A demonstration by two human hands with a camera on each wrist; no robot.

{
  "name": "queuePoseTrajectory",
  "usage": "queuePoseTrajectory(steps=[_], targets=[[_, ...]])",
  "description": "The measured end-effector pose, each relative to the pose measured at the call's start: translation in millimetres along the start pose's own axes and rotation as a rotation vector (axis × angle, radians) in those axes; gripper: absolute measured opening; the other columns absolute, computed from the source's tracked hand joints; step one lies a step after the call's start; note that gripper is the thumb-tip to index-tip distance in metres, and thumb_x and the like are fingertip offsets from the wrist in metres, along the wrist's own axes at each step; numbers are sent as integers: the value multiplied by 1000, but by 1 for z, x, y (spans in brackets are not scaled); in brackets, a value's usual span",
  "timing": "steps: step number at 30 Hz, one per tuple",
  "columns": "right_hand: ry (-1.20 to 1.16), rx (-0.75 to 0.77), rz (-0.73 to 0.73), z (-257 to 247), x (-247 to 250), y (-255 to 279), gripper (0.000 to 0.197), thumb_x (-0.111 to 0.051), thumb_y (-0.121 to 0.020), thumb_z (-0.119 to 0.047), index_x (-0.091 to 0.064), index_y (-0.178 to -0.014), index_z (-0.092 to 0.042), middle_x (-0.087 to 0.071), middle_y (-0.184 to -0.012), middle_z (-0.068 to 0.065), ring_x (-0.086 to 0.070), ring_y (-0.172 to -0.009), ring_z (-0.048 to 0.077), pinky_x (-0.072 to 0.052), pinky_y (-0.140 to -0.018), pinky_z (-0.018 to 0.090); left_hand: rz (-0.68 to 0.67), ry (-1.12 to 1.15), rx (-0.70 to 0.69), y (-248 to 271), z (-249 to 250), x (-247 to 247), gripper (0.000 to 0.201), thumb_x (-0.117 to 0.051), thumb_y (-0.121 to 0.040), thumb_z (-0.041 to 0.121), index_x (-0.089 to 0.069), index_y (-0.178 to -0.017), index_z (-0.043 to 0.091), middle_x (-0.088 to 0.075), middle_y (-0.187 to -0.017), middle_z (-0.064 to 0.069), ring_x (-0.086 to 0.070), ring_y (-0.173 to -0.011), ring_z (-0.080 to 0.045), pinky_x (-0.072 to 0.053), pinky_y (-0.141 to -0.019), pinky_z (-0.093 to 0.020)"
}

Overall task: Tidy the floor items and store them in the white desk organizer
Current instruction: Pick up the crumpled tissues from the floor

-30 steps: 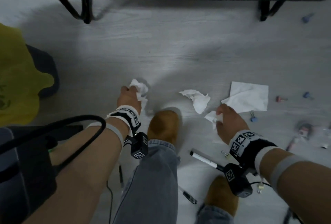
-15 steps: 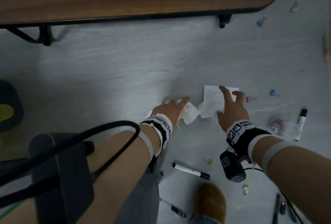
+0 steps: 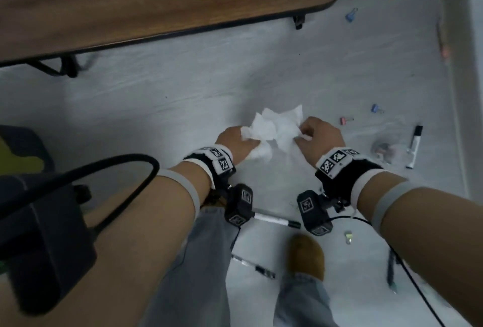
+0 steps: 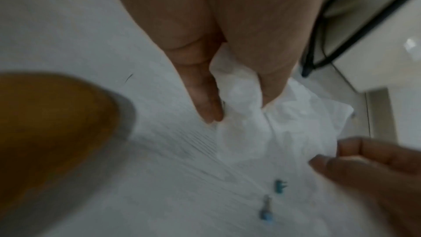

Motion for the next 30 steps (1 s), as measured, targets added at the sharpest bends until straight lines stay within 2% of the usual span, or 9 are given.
queuePoseTrajectory(steps=[2, 5, 10, 12, 16, 18, 23, 27, 30], targets=[[-114, 9, 10, -16, 19, 37, 8, -68, -82, -20, -61, -83, -19, -62, -74, -5, -57, -72, 16, -39, -60, 20, -75, 419, 108, 40, 15, -10, 39, -73, -81, 37, -61, -113, 18, -66, -120, -7, -65, -107, -27, -58, -87, -39], [-203, 69, -27, -47, 42, 78, 9, -70, -79, -19, -61, -78, -21, -59, -68, -10, -52, -63, 8, -35, -53, 11, -163, 766, 188, 94, 41, -16, 54, -65, -90, 46, -39, -136, 36, -56, -134, 0, -65, -108, -28, -62, -71, -48], [-316, 179, -160, -109, 88, 131, 7, -66, -77, -20, -70, -83, -21, -73, -80, -7, -70, -77, 15, -59, -75, 37, -299, 995, 81, 184, 89, 30, 28, -55, -100, 33, -60, -125, 21, -73, -111, -10, -72, -90, -29, -62, -73, -42], [-340, 221, -206, -135, 102, 148, 14, -69, -80, -18, -70, -94, -19, -75, -89, -1, -71, -84, 17, -58, -84, 42, -199, 971, 50, 207, 91, 59, 18, -60, -97, 17, -64, -115, 12, -71, -98, -14, -70, -76, -25, -60, -64, -32], [-381, 270, -211, -201, 117, 181, 32, -70, -85, -18, -50, -110, -22, -66, -101, -3, -69, -88, 20, -56, -86, 49, 214, 745, 99, 258, 69, 145, 7, -64, -90, 12, -63, -87, 19, -65, -81, -5, -63, -76, -24, -58, -80, -37], [-361, 263, -210, -233, 118, 184, 39, -68, -87, -23, -42, -115, -24, -61, -104, -1, -69, -86, 22, -56, -84, 51, 358, 644, 190, 272, 40, 183, 5, -59, -94, 16, -63, -97, 13, -64, -86, -3, -61, -79, -20, -51, -71, -27], [-257, 242, -285, -307, 83, 178, 43, -59, -93, -14, -39, -130, -17, -55, -110, 12, -69, -78, 28, -56, -84, 50, 536, 692, 408, 270, -83, 263, 72, -69, -50, 25, -57, -120, 14, -62, -119, -21, -61, -104, -41, -54, -90, -50], [-175, 257, -344, -348, 29, 175, 45, -58, -94, -16, -38, -134, -16, -59, -108, 14, -69, -72, 24, -56, -84, 51, 781, 613, 586, 315, -140, 335, 53, -60, -87, 20, -43, -137, 11, -53, -138, -10, -54, -121, -33, -44, -104, -39], [-118, 294, -396, -367, -4, 175, 42, -60, -94, -21, -40, -130, -16, -62, -99, 9, -70, -71, 24, -58, -80, 49, 946, 705, 620, 325, -195, 374, 61, -68, -80, 23, -45, -135, 10, -55, -137, -15, -56, -119, -35, -47, -101, -43]])
Point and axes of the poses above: each hand's wrist, its own y-axis away from the middle knuckle, its own x-axis out of the back of the hand, z = x × y, the point moved 3 cm from there along -y, towards the middle knuckle
